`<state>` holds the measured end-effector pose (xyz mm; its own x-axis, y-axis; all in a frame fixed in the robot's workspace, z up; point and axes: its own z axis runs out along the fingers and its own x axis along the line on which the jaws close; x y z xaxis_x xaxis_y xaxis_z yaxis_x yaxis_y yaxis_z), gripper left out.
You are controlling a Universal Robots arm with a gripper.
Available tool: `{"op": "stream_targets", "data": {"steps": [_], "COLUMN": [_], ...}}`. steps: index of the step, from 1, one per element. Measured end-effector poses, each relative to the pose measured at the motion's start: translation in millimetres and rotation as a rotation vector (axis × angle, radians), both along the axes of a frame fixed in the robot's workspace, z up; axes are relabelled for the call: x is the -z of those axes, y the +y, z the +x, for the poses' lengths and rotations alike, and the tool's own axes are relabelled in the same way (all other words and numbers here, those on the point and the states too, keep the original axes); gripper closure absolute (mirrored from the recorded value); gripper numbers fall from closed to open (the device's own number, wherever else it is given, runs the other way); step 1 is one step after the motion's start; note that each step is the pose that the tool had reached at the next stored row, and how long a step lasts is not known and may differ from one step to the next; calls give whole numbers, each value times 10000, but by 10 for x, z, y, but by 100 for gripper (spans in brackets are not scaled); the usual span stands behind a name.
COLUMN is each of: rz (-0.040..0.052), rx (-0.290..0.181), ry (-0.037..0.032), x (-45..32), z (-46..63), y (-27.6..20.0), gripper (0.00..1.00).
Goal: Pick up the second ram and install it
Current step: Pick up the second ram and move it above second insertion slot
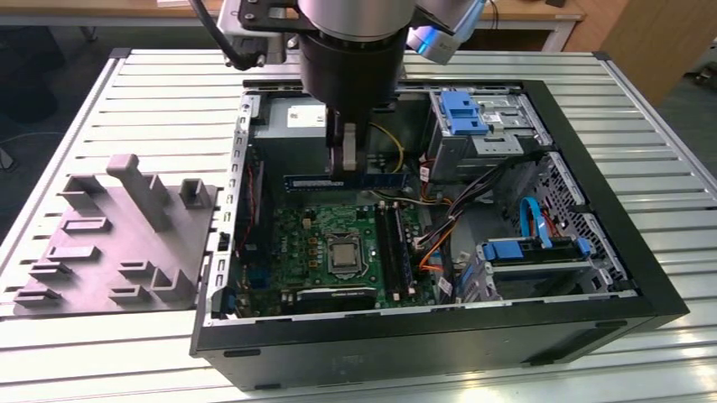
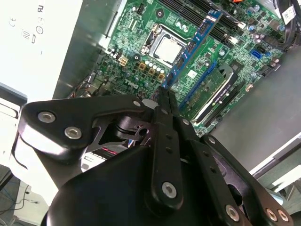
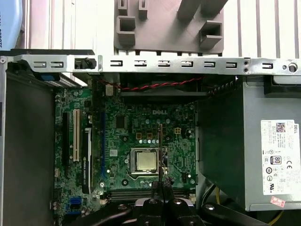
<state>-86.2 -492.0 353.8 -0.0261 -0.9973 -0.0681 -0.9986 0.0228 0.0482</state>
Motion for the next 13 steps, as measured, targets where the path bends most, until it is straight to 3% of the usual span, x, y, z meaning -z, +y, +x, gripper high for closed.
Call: {"op": "stream_targets", "data": {"steps": [13], "rz": [-2], "rx": [-1], "ry": [1], "x": [103], "z": [1], "y": [19], "gripper": [89]}}
